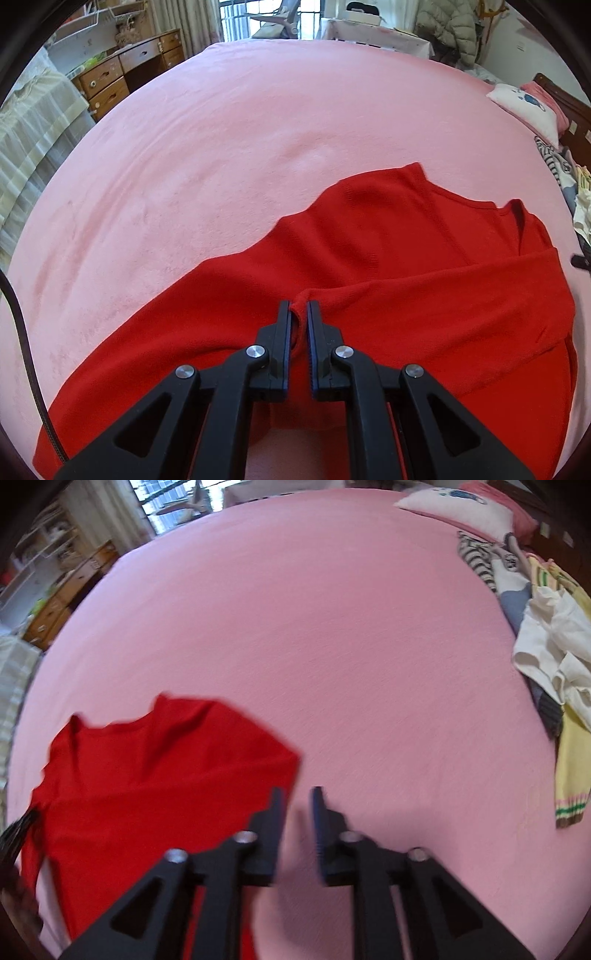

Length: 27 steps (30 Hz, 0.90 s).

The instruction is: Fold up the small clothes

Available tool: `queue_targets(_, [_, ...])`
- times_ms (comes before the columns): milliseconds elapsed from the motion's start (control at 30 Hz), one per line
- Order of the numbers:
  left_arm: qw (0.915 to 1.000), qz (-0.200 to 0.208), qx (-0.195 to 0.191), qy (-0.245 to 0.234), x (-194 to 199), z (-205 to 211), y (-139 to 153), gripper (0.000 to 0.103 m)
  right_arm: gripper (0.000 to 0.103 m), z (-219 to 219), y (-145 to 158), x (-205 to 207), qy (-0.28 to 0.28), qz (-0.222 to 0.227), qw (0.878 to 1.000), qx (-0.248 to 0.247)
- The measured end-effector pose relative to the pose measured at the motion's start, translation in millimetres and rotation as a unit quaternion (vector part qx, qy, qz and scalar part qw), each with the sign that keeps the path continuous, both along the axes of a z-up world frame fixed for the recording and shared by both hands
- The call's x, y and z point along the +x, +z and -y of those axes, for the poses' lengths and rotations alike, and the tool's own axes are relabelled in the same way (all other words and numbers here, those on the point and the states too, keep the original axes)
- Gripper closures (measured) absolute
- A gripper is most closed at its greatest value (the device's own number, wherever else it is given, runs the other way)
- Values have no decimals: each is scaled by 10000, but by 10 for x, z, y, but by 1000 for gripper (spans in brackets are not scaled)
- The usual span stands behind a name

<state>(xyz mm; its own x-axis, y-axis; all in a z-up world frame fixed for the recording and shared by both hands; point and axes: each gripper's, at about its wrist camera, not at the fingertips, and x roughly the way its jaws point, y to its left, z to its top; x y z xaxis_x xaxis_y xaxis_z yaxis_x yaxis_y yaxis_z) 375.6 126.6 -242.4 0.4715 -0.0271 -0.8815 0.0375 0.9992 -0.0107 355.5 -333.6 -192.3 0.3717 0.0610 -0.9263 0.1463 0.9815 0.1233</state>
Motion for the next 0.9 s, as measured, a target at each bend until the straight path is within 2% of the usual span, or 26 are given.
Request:
queue_targets(33, [10000, -27, 24, 47, 7, -28, -20, 96, 62, -61, 16, -65, 92, 14, 10000, 11])
queue_targets(133, [9999, -93, 79, 123, 6, -108, -60, 93, 60, -251, 10, -151, 380, 29, 9991, -164])
queue_targets(267, [9987, -184, 405, 231, 14, -167, -91, 89, 60, -381, -175, -178, 575, -267, 9922, -1075])
queue_targets(300, [9987, -187, 405, 265, 12, -190, -74, 88, 60, -372, -192, -202, 546, -298, 9921, -1089])
queue_targets(367, [9987, -154, 319, 365, -8, -262, 7, 82, 60, -353, -118, -267, 475, -153, 9948, -888])
queue_targets(500, [9977, 116, 202, 637, -139, -437, 267, 51, 60, -491, 39, -323, 599, 127, 9926, -1053])
queue_targets(600, [9966, 89, 180, 795, -314, -506, 385, 46, 60, -665, 169, -361, 789, 250, 9905, -1103])
queue_targets(667, [9958, 4, 343, 852, -411, -500, 428, 45, 60, -805, 287, -388, 957, 391, 9888, -1079])
queue_targets(767, [9932, 8, 716, 919, -631, -456, 477, 36, 60, -1145, 446, -458, 1199, 571, 9851, -1089])
queue_targets(833, [9921, 35, 864, 911, -758, -420, 512, 31, 60, -1357, 531, -489, 1355, 658, 9831, -1042])
queue_targets(900, [9921, 68, 848, 919, -872, -409, 579, 28, 60, -1518, 602, -519, 1474, 770, 9808, -1017])
